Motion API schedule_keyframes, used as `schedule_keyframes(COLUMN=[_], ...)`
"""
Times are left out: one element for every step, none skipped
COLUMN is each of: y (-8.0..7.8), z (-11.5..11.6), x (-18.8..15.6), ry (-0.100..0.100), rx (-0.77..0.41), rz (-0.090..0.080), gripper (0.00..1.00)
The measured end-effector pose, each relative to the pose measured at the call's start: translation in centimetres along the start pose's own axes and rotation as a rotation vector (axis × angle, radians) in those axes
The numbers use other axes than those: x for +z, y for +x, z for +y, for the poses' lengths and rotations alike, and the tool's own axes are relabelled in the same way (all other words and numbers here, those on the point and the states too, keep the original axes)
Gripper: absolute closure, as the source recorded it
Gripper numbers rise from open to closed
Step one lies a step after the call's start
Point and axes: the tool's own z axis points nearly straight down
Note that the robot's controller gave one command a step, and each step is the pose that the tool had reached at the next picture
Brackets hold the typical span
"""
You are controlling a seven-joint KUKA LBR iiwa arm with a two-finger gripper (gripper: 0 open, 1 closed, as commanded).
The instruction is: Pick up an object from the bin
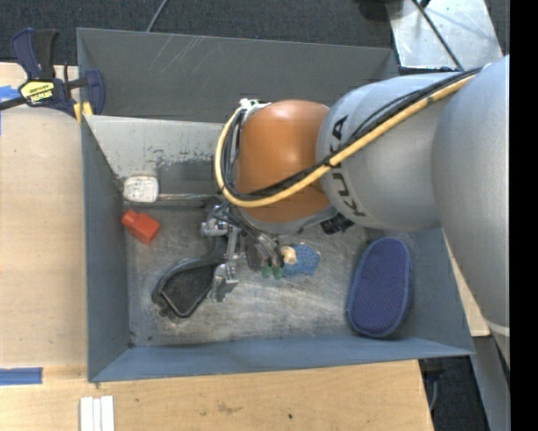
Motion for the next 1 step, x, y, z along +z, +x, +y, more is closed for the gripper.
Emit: schedule_keyframes(y=[-0.29], z=[1.22], x=[2.26], ry=[-0.003], rx=[0.017], rz=[-0.009], gripper=[0.00])
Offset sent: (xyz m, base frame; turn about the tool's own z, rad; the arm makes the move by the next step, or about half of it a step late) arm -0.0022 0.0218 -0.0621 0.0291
